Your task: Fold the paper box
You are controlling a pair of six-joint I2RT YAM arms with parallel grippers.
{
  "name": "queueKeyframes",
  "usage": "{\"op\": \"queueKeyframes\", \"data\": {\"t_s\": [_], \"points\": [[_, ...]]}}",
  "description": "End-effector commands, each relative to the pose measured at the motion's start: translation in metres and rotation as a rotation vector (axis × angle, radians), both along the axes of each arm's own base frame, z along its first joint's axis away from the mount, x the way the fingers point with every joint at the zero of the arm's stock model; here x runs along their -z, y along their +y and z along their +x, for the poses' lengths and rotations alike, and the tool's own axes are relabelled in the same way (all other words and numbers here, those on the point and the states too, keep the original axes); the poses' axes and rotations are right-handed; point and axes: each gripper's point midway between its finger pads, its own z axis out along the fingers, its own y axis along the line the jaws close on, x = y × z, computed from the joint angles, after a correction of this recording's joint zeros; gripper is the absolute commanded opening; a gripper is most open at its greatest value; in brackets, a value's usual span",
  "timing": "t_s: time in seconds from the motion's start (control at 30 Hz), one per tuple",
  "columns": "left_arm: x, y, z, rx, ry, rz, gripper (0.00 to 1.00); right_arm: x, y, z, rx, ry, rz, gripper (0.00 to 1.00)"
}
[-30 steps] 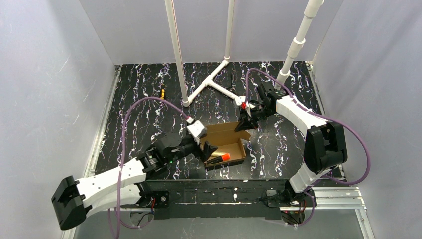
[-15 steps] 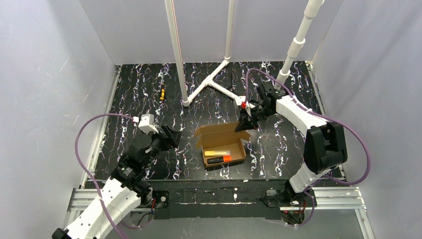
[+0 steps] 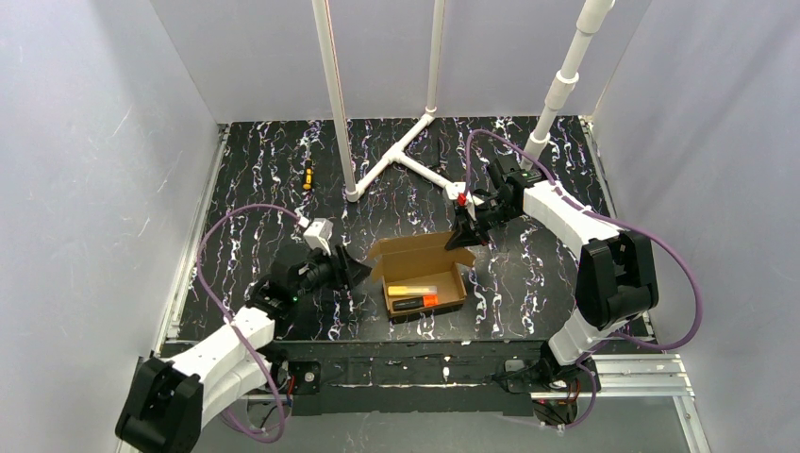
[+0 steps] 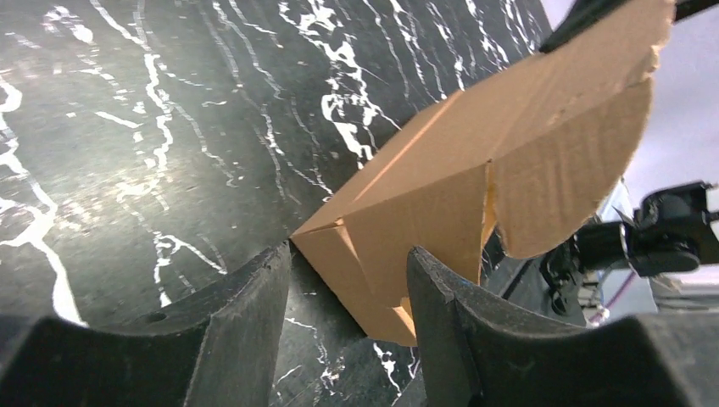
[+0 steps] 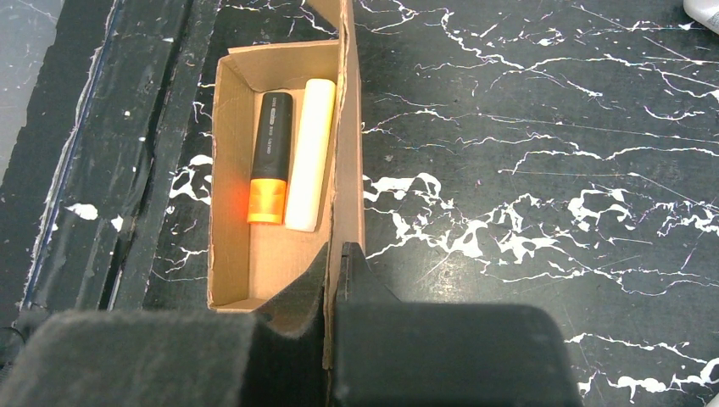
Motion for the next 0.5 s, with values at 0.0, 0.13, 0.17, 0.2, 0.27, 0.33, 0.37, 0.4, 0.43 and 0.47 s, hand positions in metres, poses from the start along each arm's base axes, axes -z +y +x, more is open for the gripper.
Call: {"op": "queueKeyframes", "data": {"t_s": [0.0, 0.13, 0.17, 0.2, 0.27, 0.33, 0.37, 0.4, 0.43, 0.47], "points": [[-0.037, -0.027, -0.005, 0.187, -0.124, -0.098, 0.52, 0.014, -0.002, -0.013, -0.018, 0.066, -0.037, 0.01], [-0.034, -0.034, -0.004, 0.23, -0.114, -0.11, 0.53, 0.015, 0.0, -0.014, -0.026, 0.066, -0.038, 0.01], [-0.033, -0.035, -0.003, 0.233, -0.107, -0.11, 0.54, 0.015, 0.0, -0.014, -0.027, 0.065, -0.038, 0.01], [-0.031, -0.035, -0.002, 0.229, -0.104, -0.108, 0.54, 0.015, 0.0, -0.015, -0.028, 0.066, -0.039, 0.01], [-0.025, -0.035, 0.002, 0.22, -0.092, -0.098, 0.54, 0.016, 0.001, -0.015, -0.029, 0.069, -0.038, 0.01], [-0.022, -0.035, 0.005, 0.207, -0.088, -0.093, 0.54, 0.015, 0.001, -0.016, -0.032, 0.072, -0.037, 0.01], [-0.021, -0.035, 0.007, 0.203, -0.088, -0.091, 0.54, 0.015, 0.002, -0.016, -0.032, 0.072, -0.035, 0.01], [-0.021, -0.036, 0.009, 0.198, -0.093, -0.091, 0.54, 0.016, 0.002, -0.016, -0.033, 0.075, -0.036, 0.01], [-0.02, -0.035, 0.01, 0.192, -0.097, -0.09, 0.53, 0.016, 0.002, -0.017, -0.033, 0.076, -0.036, 0.01], [-0.02, -0.036, 0.011, 0.193, -0.107, -0.092, 0.53, 0.016, 0.002, -0.017, -0.034, 0.076, -0.036, 0.01]]}}
